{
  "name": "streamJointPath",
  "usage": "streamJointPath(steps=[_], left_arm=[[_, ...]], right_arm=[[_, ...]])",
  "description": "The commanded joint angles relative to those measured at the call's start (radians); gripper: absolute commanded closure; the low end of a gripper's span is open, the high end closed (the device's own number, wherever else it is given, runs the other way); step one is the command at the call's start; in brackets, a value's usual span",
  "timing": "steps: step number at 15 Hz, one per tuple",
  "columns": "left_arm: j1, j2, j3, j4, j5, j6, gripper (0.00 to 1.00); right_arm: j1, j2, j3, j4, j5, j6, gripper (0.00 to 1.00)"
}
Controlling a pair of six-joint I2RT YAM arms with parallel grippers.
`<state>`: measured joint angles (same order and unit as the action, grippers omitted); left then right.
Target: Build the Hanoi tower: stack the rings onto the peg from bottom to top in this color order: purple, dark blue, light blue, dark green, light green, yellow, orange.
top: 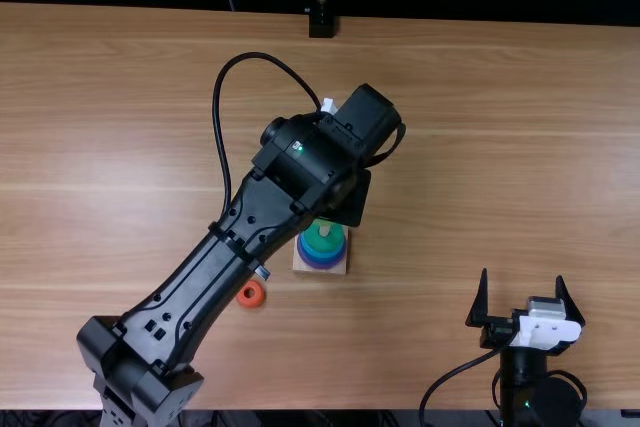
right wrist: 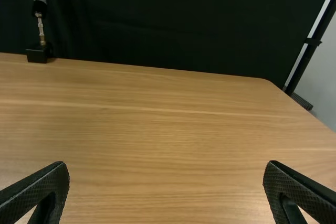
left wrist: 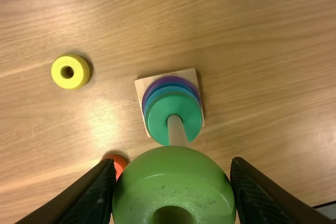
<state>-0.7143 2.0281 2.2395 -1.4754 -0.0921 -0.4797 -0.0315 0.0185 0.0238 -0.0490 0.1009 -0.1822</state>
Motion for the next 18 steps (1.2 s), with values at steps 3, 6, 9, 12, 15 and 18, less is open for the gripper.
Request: streamJointPath(steps=[3,6,9,12,15,18], left_arm=[[-0.016,0.047,0.025,-0.001,0.004,-0.015,1.0],[-0.017,0.05,0.022,-0.001,0.004,-0.015,1.0],[-0.022,0.092,0.023,-0.001,0.006,-0.015,1.0],[-0.022,0.096,0.012,-0.001,0.018,-0.014,1.0],[-0.013,0.098,0.011,-0.003,0.107,-0.012,0.61],[-0.007,0.09,-0.006,-0.003,0.114,-0.014,0.0]], right_arm=[[-0.005,-0.019,-0.009,0.004,-0.005,0.0,0.0],[-0.004,-0.019,-0.009,0.004,-0.005,0.0,0.0],[-0.004,-0.019,-0.009,0.004,-0.005,0.0,0.0],[-0.005,-0.019,-0.009,0.004,-0.005,0.0,0.0],[-0.005,-0.019,-0.009,0.004,-0.005,0.0,0.0],[-0.004,-0.019,-0.009,0.004,-0.005,0.0,0.0]])
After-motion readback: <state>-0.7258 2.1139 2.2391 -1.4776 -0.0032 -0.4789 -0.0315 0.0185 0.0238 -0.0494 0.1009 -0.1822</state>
